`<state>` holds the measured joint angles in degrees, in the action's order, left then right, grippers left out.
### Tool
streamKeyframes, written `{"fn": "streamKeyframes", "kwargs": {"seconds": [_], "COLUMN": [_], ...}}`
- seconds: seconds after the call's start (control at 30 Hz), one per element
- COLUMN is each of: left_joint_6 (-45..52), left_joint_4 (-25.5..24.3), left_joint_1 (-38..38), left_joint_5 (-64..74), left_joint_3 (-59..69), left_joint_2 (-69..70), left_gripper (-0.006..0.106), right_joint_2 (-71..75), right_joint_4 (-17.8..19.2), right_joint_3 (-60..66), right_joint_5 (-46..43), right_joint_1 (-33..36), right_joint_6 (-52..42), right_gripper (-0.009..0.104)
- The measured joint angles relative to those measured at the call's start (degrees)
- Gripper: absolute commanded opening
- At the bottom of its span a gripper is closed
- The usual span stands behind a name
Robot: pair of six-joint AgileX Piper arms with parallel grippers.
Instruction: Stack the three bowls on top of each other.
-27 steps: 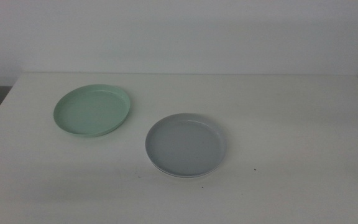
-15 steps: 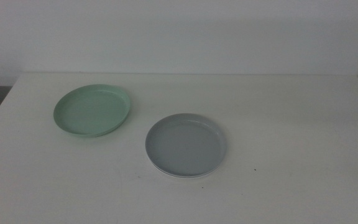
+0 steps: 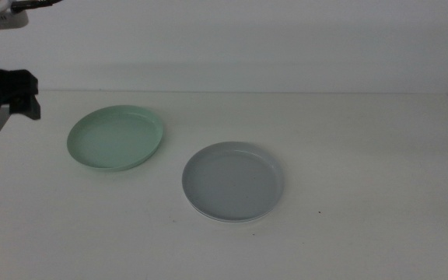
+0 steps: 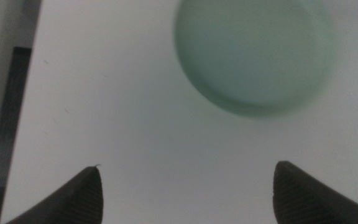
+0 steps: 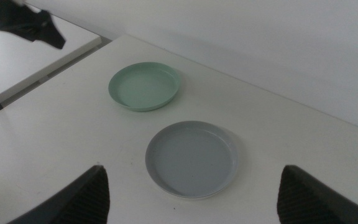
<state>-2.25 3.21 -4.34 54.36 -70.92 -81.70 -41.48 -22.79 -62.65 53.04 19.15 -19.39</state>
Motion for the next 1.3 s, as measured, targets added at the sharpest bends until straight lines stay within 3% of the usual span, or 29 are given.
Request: {"fn": "streamKeyframes", "kwargs": {"seconds": [0.13,0.33,0.67,0.93,1.17,1.3], "left_joint_6": [2.25,12.25,15.62,15.93,16.21,15.55], "left_joint_4": [1.18,10.43,12.70,12.51,12.87,13.23], "left_joint_1": [-2.97,-5.72,-5.74,-2.82,-2.44,-2.66], "left_joint_5": [-2.50,-8.11,-14.68,-19.08,-19.46,-18.27], "left_joint_3": [-4.43,-9.03,-16.65,-18.20,-19.50,-19.65], "left_joint_2": [-9.03,-22.69,-37.38,-43.32,-44.41,-42.64], "left_gripper": [0.094,0.094,0.090,0.060,0.002,-0.002], "right_joint_2": [-0.10,-0.10,-0.10,-0.10,-0.10,-0.10], "right_joint_4": [0.00,0.00,0.00,0.00,0.00,0.00], "right_joint_3": [0.00,0.00,0.00,0.00,0.00,0.00], "right_joint_5": [0.00,0.00,0.00,0.00,0.00,0.00], "right_joint_1": [0.00,0.00,0.00,0.00,0.00,0.00], "right_joint_6": [0.00,0.00,0.87,0.87,0.90,1.11], "right_gripper": [0.084,0.084,0.084,0.084,0.084,0.084]}}
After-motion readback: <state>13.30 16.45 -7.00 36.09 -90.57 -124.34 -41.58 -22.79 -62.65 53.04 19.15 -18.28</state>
